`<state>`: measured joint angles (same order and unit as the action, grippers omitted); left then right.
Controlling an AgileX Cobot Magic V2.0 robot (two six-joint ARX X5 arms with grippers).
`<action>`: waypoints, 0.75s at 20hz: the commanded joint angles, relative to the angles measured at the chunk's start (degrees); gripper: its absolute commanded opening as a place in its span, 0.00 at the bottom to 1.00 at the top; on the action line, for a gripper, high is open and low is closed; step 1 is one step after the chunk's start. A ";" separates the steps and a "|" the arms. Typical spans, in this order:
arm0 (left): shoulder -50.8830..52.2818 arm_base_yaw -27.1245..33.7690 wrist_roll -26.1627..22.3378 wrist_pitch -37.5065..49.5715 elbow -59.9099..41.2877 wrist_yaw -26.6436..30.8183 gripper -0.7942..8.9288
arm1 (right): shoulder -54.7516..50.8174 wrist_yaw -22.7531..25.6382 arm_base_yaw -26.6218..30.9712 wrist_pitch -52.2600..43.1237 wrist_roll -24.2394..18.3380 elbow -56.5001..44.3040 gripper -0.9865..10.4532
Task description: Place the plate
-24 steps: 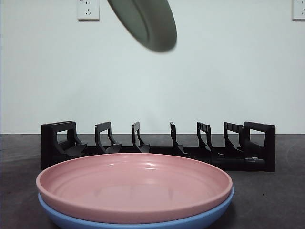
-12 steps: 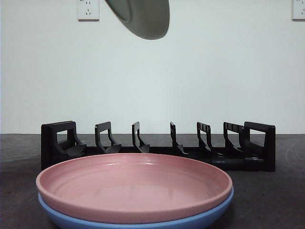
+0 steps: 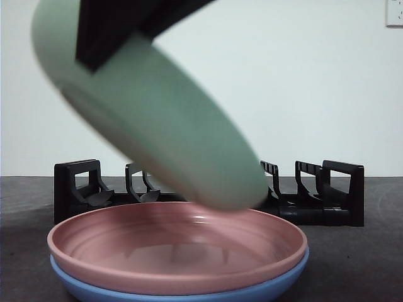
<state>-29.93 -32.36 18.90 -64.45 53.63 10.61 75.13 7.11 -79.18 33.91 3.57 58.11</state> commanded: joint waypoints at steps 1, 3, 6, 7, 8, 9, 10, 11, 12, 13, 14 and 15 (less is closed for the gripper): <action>-0.35 -0.17 0.17 0.63 1.18 0.39 0.44 | 3.50 -1.66 0.09 0.55 2.25 0.70 0.10; -0.35 -0.17 0.15 0.66 1.18 0.39 0.44 | 5.60 -2.45 0.52 1.77 2.93 0.70 0.10; -0.35 -0.17 0.17 0.63 1.18 0.39 0.44 | 7.48 -3.17 1.25 2.75 3.28 0.70 0.10; -0.35 -0.17 0.17 0.66 1.18 0.39 0.44 | 7.76 -3.30 1.49 2.82 3.28 0.70 0.10; -0.35 -0.17 0.17 0.66 1.18 0.39 0.44 | 8.07 -3.34 1.73 2.73 3.28 0.70 0.10; -0.35 -0.17 0.17 0.66 1.18 0.39 0.44 | 8.22 -4.07 2.03 2.69 3.26 0.70 0.10; -0.35 -0.17 0.17 0.66 1.18 0.39 0.44 | 8.46 -5.05 2.32 2.62 3.28 0.70 0.10; -0.35 -0.17 0.17 0.66 1.18 0.39 0.44 | 8.61 -6.14 2.69 2.60 3.28 0.70 0.10; -0.35 -0.17 0.17 0.66 1.18 0.39 0.44 | 8.74 -7.28 2.99 2.56 3.28 0.70 0.10; -0.35 -0.17 0.17 0.66 1.18 0.39 0.44 | 8.76 -7.58 3.17 2.51 3.28 0.70 0.10; -0.35 -0.17 0.17 0.66 1.18 0.39 0.44 | 8.76 -7.78 3.21 2.45 3.30 0.70 0.10; -0.35 -0.17 0.17 0.66 1.18 0.39 0.44 | 8.76 -7.87 3.21 2.38 3.32 0.72 0.10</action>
<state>-29.93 -32.36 18.87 -64.45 53.63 10.61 82.56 0.03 -75.18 36.69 5.87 58.11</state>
